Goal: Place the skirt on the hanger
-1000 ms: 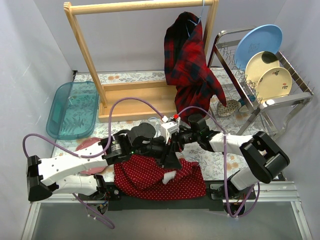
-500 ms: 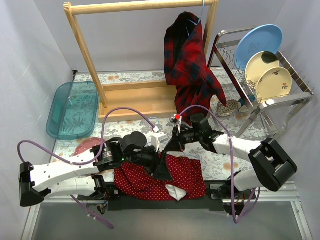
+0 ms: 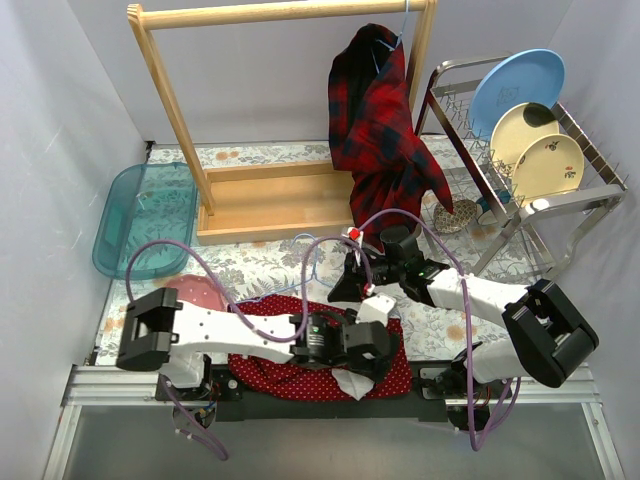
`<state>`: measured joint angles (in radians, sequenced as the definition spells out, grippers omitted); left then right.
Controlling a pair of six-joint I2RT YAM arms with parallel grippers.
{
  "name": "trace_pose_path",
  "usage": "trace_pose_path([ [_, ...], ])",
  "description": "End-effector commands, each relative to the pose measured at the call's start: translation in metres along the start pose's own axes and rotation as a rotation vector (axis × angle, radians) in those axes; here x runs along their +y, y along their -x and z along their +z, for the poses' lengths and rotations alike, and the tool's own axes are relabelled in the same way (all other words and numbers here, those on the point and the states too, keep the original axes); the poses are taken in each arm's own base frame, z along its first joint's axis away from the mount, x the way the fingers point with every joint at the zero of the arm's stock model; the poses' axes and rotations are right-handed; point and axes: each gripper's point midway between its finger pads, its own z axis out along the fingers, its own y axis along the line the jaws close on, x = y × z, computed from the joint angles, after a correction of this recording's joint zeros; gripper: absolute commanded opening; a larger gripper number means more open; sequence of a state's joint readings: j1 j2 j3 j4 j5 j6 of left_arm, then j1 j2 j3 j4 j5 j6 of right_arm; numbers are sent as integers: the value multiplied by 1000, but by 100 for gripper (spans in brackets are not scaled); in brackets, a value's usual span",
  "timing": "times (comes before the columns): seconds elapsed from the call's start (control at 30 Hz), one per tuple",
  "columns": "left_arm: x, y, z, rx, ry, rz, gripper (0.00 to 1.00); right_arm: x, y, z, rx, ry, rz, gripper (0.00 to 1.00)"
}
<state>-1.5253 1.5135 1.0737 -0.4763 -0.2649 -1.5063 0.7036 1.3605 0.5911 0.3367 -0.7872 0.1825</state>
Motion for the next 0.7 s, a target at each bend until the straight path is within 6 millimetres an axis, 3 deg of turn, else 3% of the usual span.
trace_pose_path([
  [0.0, 13, 29, 7, -138, 206, -12, 71, 5, 20, 2, -39, 20, -48, 1],
  [0.17, 23, 19, 35, -91, 376, 27, 59, 7, 21, 1, -42, 22, -48, 1],
  [0.33, 34, 5, 38, -40, 475, 76, 0, 8, 22, 1, -44, 28, -53, 1],
  [0.47, 22, -9, 39, 19, 383, 110, 0, 9, 25, 0, -50, 31, -65, 1],
  [0.67, -18, -33, 18, 101, 33, 103, 0, 8, 27, -1, -53, 18, -87, 1],
])
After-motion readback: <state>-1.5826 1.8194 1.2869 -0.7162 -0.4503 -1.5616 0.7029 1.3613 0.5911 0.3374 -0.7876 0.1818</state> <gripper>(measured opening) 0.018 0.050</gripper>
